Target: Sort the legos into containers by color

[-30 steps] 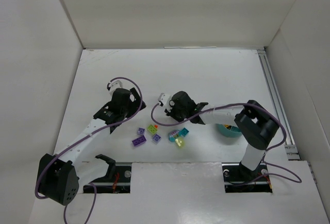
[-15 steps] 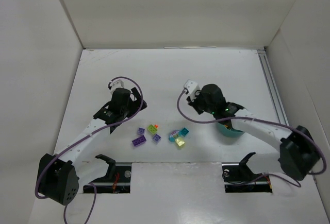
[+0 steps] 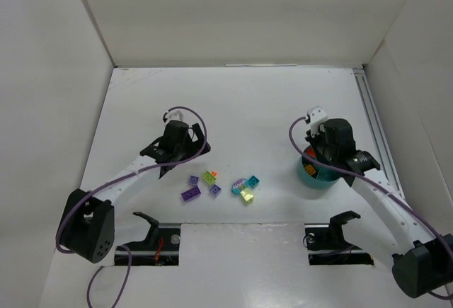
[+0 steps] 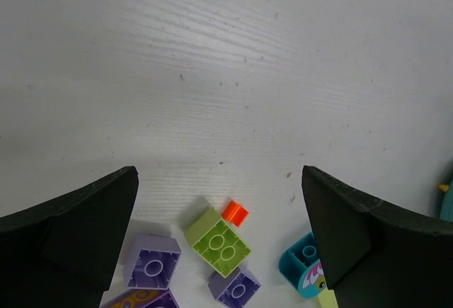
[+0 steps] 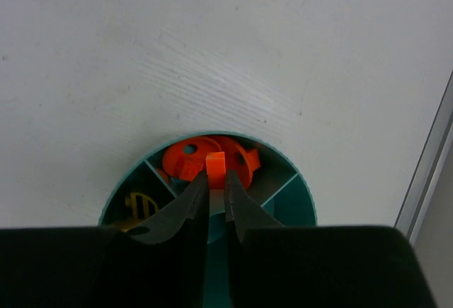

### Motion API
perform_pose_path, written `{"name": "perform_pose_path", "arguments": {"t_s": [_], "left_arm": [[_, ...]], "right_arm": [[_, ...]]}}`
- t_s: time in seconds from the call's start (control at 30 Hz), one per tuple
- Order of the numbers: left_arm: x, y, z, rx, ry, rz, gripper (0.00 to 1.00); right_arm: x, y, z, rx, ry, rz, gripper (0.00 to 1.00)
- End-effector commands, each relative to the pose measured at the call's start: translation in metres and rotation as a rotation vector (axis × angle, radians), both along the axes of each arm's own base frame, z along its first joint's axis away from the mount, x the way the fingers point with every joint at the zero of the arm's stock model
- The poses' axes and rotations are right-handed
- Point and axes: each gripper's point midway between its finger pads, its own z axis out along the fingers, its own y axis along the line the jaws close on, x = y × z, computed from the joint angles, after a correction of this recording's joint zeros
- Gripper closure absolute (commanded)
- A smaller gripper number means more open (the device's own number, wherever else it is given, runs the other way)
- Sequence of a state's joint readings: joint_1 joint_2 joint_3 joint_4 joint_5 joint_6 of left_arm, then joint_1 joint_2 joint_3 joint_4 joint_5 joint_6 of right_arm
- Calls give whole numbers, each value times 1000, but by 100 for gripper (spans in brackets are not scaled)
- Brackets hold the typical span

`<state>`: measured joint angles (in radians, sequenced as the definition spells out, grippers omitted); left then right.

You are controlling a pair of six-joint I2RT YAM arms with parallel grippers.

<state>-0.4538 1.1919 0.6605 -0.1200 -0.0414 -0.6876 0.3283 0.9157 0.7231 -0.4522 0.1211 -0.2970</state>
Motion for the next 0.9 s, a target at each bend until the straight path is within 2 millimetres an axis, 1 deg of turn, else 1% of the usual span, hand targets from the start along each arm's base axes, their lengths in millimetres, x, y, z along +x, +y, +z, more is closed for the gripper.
{"name": "perform_pose_path", "arguments": {"t_s": [0.0, 0.03, 0.1, 0.13, 0.17, 0.2, 0.37, 0.4, 0.43, 0.5, 0.53, 0.57, 0.6, 0.63, 0.67, 0.73, 0.77, 0.8, 0.83, 0.87], "left_arm": [[11, -17, 18, -23, -64, -56, 0], [11, -20, 19, -24, -64, -65, 0], [11, -20, 19, -24, -64, -65, 0], [9, -24, 16, -26, -53, -81, 0], [10, -25, 18, -30, -61, -81, 0], [10, -25, 18, -30, -61, -81, 0], [8, -29, 12, -21, -44, -103, 0], [8, -29, 12, -21, -44, -103, 0], [8, -32, 15, -19, -55, -118, 0], [8, -32, 12, -15, -47, -119, 0], [8, -37, 16, -20, -55, -129, 0], [8, -37, 16, -20, -55, -129, 0], [6, -40, 16, -20, -55, -140, 0], [7, -38, 13, -9, -49, -132, 0], [7, -42, 16, -13, -57, -141, 0], [5, -45, 13, -8, -47, -154, 0], [8, -45, 16, -7, -58, -147, 0], [5, -49, 13, -3, -50, -161, 0], [5, -50, 16, -3, -50, -161, 0], [3, -53, 13, 1, -42, -173, 0]], "right_arm": [[-13, -9, -19, -9, 85, -39, 86], [-13, -8, -20, -4, 87, -32, 86], [-14, -11, -21, -6, 96, -41, 86], [-14, -11, -21, -6, 96, -41, 86], [-16, -11, -23, -10, 106, -41, 86], [-17, -11, -21, 0, 98, -47, 86], [-18, -15, -22, -9, 103, -69, 79], [-16, -14, -18, -6, 95, -69, 78], [-16, -14, -16, -3, 86, -69, 78], [-16, -14, -16, 4, 87, -75, 78], [-16, -14, -16, 4, 87, -75, 77], [-17, -14, -13, 8, 77, -75, 77], [-17, -14, -13, 8, 77, -75, 74], [-17, -14, -13, 8, 77, -75, 73], [-19, -15, -12, 8, 77, -75, 70], [-19, -15, -12, 8, 77, -75, 69], [-17, -14, -9, 11, 68, -75, 69], [-17, -14, -8, 11, 68, -75, 69], [-17, -14, -6, 14, 59, -75, 67], [-17, -14, -6, 14, 59, -75, 64]]}}
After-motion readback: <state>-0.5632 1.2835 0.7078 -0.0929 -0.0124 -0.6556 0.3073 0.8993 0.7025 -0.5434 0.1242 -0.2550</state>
